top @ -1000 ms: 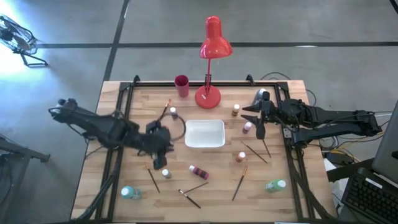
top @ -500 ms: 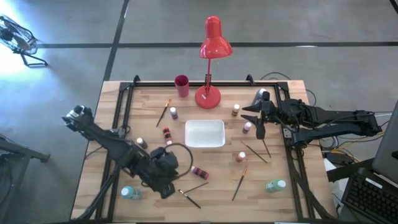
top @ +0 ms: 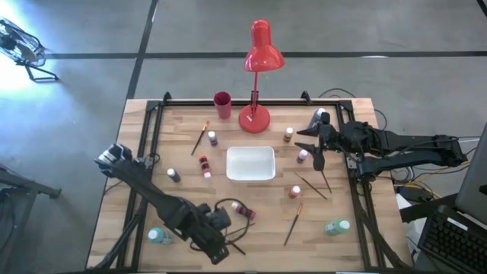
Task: Pick & Place Paint Supplies
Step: Put the gold paint brush into the red cup
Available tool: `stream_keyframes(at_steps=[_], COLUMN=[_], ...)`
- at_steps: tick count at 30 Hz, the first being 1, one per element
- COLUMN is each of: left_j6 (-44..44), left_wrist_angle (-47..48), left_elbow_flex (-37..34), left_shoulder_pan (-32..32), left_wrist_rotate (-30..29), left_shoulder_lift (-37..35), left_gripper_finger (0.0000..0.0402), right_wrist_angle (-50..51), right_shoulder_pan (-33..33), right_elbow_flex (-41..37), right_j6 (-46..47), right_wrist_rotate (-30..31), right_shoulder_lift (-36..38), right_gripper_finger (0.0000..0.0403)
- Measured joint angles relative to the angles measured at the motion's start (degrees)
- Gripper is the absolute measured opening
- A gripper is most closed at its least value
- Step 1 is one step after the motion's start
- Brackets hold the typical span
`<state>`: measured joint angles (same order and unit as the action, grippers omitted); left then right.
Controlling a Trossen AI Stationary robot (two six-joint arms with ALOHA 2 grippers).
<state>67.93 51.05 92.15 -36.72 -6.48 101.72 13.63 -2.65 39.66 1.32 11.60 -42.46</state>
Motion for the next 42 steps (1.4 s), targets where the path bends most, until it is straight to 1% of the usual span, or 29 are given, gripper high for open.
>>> stream_keyframes(at_steps=[9,13,22,27,30,35,39,42], left_j6=[3.81,5.52,5.59,7.15,7.75,8.1,7.1,6.14], left_wrist_angle=[-0.03,-0.02,0.13,0.39,0.24,-3.42,-6.66,-8.42], left_elbow_flex=[-0.19,-0.43,-0.85,-3.8,-6.46,-9.59,-11.51,-12.54], left_shoulder_pan=[-1.56,-2.17,-1.63,-0.92,-0.72,-0.34,0.14,0.28], left_wrist_rotate=[0.21,0.3,0.27,0.57,3.03,5.48,5.65,5.65], left_shoulder_lift=[4.46,5.36,5.78,5.78,5.78,5.78,5.78,5.71], left_gripper_finger=[0.0076,0.0076,0.0076,0.0076,0.0079,0.0098,0.0109,0.011], right_wrist_angle=[1.05,1.14,1.16,1.16,1.16,1.14,1.14,1.14], right_shoulder_pan=[0.01,0.01,0.01,0.0,0.01,0.01,-0.01,0.01], right_elbow_flex=[0.0,0.0,0.0,0.0,0.0,0.0,0.0,0.0], right_j6=[-0.15,-1.15,-2.4,-2.59,-2.58,-2.55,-2.54,-2.56], right_wrist_rotate=[0.0,0.02,-0.01,-0.02,-0.02,-0.02,-0.02,-0.04], right_shoulder_lift=[-0.02,-0.02,-0.02,-0.02,-0.02,-0.02,-0.02,-0.02], right_gripper_finger=[0.0197,0.0188,0.0169,0.0176,0.0185,0.0196,0.0198,0.0192])
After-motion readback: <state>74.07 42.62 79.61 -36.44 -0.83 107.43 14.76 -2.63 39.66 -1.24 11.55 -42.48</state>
